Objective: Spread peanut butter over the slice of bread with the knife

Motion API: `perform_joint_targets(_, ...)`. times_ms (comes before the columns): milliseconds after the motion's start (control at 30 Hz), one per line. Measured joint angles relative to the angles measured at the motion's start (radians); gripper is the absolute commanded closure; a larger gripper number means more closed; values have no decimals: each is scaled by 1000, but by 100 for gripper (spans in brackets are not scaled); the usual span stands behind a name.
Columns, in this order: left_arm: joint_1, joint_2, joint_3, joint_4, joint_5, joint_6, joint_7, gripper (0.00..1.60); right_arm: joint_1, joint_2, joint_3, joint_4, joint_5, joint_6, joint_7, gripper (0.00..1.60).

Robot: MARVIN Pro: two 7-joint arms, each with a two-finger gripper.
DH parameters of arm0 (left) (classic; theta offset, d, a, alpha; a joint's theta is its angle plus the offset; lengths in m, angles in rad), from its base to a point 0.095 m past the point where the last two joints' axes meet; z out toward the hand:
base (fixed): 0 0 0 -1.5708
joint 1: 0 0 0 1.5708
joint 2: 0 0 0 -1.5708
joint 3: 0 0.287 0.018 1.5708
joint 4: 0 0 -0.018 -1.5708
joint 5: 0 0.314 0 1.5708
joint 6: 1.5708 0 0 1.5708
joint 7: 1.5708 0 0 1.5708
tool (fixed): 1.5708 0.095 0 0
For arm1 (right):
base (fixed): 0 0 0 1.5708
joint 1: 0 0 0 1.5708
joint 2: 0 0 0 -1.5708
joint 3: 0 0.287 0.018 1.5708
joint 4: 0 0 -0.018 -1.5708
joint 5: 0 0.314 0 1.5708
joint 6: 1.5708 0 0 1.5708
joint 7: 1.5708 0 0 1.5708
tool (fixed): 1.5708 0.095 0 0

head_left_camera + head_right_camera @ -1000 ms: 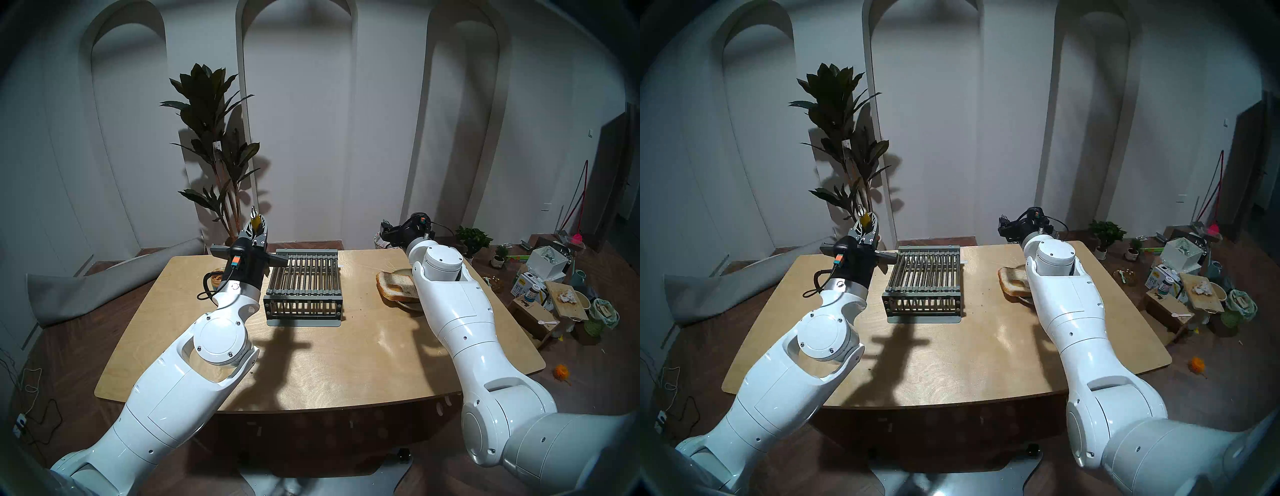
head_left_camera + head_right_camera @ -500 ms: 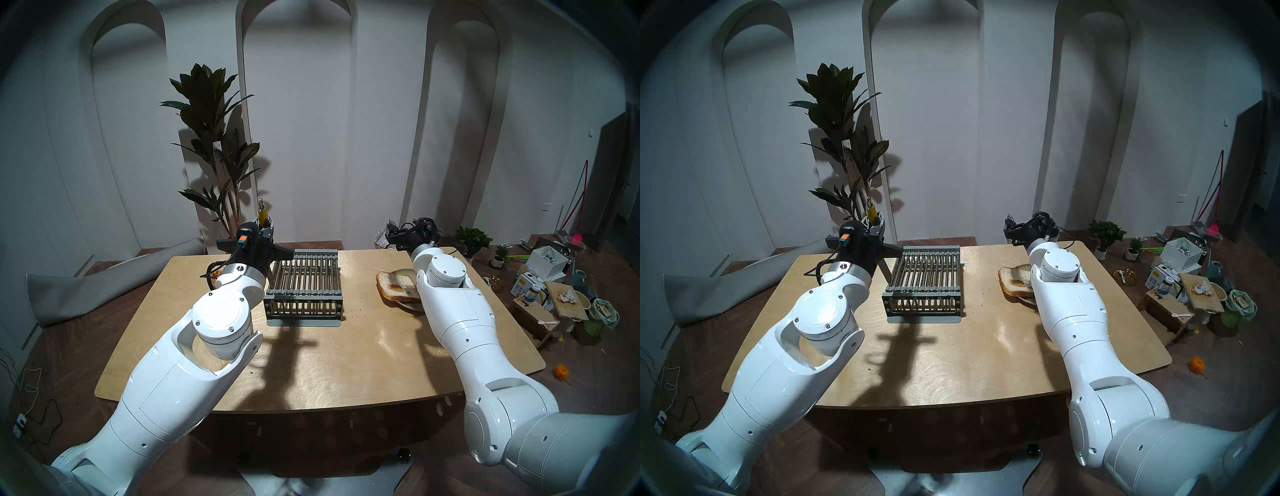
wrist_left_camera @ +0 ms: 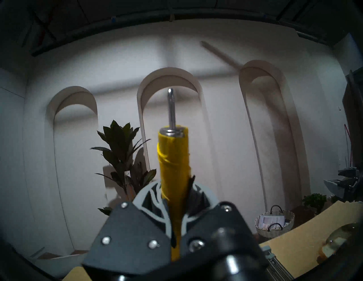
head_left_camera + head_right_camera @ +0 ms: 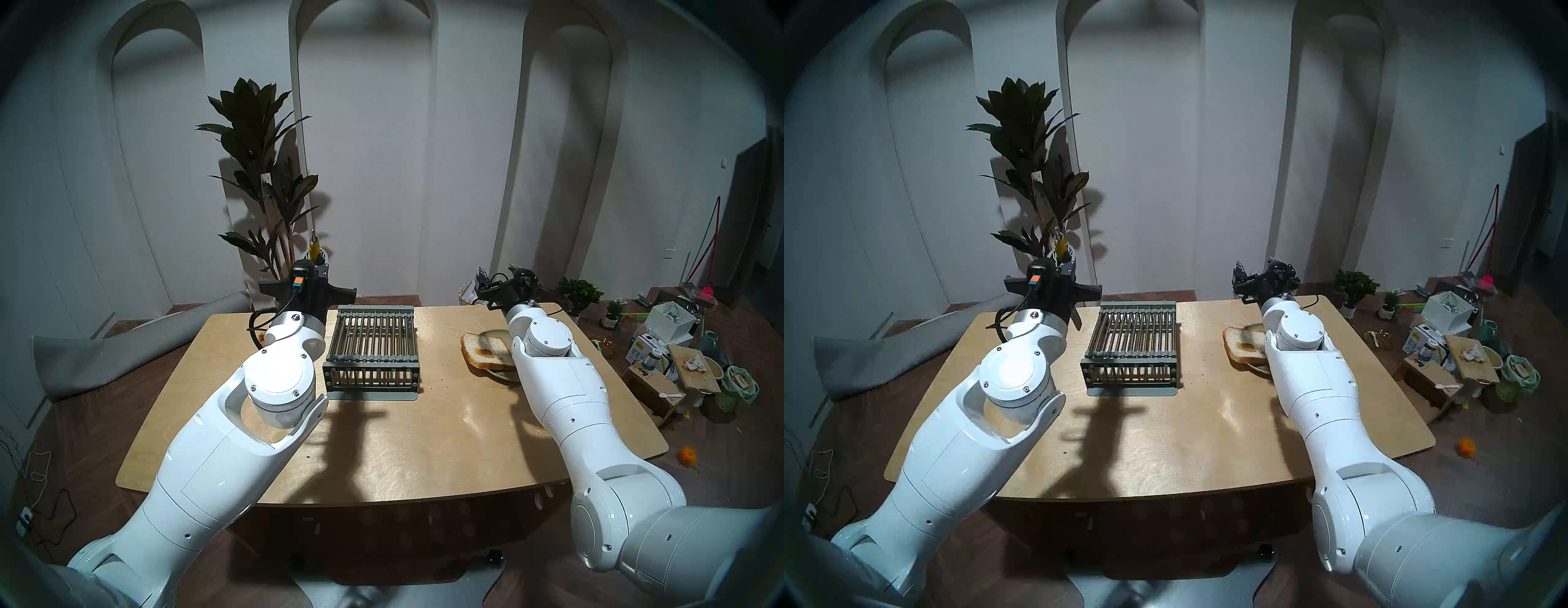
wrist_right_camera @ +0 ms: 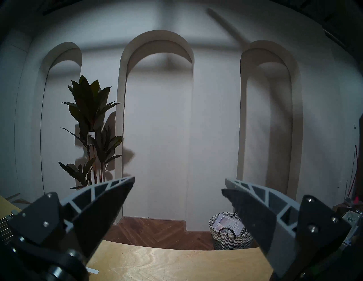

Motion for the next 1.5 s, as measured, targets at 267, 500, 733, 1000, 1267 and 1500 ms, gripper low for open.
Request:
perform_joint_targets(267,-4,-16,-4,65,-28,-129,-32,160,-15,-5,-1,-33,-16,-7,-19,0)
perform_joint_targets(500,-16,-34,24,143,-39,-216,-64,160,-30,-10,-2,-62,-26,-6,-31,0)
perform_joint_targets(733,-36,-51,60,220,6,-272,-71,160,-41,-12,-2,-82,-36,-4,-42,0)
perform_joint_targets(1000,-62,-70,83,314,71,-346,-46,160,-48,-14,-3,-88,-48,0,-53,0)
perform_joint_targets(1267,-79,-84,86,374,80,-399,-44,160,-47,-17,-7,-84,-62,2,-64,0)
perform_joint_targets(1500,-87,-93,86,392,75,-436,-68,160,-44,-23,-15,-81,-74,5,-76,0)
